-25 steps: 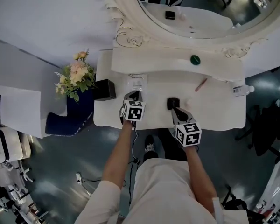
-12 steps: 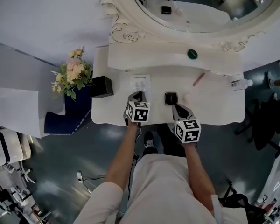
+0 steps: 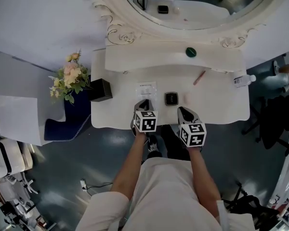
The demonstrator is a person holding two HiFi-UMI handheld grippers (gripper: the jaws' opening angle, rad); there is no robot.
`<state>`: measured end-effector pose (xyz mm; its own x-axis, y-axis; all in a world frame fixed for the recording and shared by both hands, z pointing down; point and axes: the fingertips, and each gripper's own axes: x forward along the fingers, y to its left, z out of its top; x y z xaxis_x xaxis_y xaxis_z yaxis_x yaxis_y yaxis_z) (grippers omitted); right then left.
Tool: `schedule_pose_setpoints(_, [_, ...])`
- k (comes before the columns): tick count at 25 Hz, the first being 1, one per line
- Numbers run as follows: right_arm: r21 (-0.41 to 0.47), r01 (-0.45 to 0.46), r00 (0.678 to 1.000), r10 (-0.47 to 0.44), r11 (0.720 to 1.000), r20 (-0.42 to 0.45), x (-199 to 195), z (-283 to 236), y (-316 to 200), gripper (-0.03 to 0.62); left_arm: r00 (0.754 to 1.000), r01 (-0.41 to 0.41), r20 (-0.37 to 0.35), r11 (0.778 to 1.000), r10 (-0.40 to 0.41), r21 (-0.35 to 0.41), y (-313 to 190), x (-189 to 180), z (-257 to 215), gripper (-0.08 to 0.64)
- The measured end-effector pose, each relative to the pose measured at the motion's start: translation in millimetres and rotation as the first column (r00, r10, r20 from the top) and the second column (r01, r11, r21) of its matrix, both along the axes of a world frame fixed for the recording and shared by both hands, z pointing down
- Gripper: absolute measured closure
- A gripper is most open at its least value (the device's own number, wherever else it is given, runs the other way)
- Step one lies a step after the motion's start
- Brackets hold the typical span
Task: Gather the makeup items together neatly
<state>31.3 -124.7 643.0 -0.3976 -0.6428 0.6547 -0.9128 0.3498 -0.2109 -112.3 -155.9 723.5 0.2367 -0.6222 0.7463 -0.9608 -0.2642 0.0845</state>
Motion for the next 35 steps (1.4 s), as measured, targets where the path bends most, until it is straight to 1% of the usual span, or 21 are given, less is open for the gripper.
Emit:
schedule_pose_setpoints(2, [0.003,-0.022,1.000,0.022,1.000,0.002,6.0,0.0,1.0,0.541,1.000,-0.002,-0.009,1.000,0.002,-0.003,2.8,5.3,-1.2,0.543])
schedule_pose_setpoints(5, [0.002,-0.046,0.999,0.046,0.999,0.007,13.2,1.3,4.4,0.541,1.000,-0.011,0.003,1.000,0.011,0.001,5.3,10.6,-0.7,0.543])
schedule_pose_setpoints(7, [0.000,-0.057,0.998,0.057,0.998,0.008,17.1,3.0,7.9,0.541,1.000,-0.003,0.004,1.000,0.003,0.006,5.5,10.4,-0.8,0.543])
schedule_pose_setpoints(10, [0.000,-0.083,0.996,0.083,0.997,0.026,22.8,2.2,10.7,0.541,1.000,0.004,0.004,0.999,-0.005,0.042,2.7,7.5,-8.3,0.543])
schedule_pose_setpoints(12, [0.009,-0.102,0.994,0.102,0.995,0.045,27.6,-1.8,9.8,0.541,1.000,0.002,-0.006,0.998,-0.001,0.065,0.4,8.6,-16.6,0.543])
schedule_pose_setpoints(15, [0.020,-0.132,0.990,0.131,0.991,0.059,36.2,-5.1,7.0,0.541,1.000,0.004,-0.023,0.997,-0.002,0.076,-0.6,12.7,-26.1,0.543])
schedule_pose_setpoints(18, [0.026,-0.159,0.985,0.157,0.987,0.064,45.6,-4.8,1.6,0.541,0.998,0.002,-0.059,0.996,0.003,0.089,1.3,21.7,-37.5,0.543])
schedule_pose_setpoints(20, [0.031,-0.166,0.985,0.164,0.986,0.059,55.1,-4.4,-4.9,0.542,0.996,-0.005,-0.086,0.995,0.013,0.096,2.2,33.0,-45.7,0.543])
schedule_pose_setpoints(22, [0.026,-0.180,0.983,0.179,0.983,0.051,68.7,-2.7,-12.9,0.542,0.993,-0.028,-0.109,0.994,0.040,0.108,1.3,49.8,-53.6,0.543])
schedule_pose_setpoints(25, [0.013,-0.237,0.971,0.236,0.972,0.031,94.5,0.6,-30.5,0.543,0.987,-0.079,-0.128,0.988,0.096,0.136,-8.3,77.9,-72.0,0.543])
schedule_pose_setpoints(27, [0.013,-0.274,0.962,0.273,0.962,0.022,108.2,1.4,-46.2,0.541,0.984,-0.094,-0.133,0.984,0.115,0.152,-19.0,92.2,-81.7,0.543])
schedule_pose_setpoints(31, [0.026,-0.331,0.944,0.331,0.943,0.006,125.0,1.2,-82.0,0.541,0.976,-0.118,-0.159,0.977,0.147,0.179,-44.6,118.3,-98.4,0.543])
schedule_pose_setpoints(35, [0.023,-0.372,0.928,0.371,0.928,0.021,132.7,3.9,-115.7,0.541,0.966,-0.150,-0.180,0.970,0.184,0.191,-71.4,138.8,-110.6,0.545])
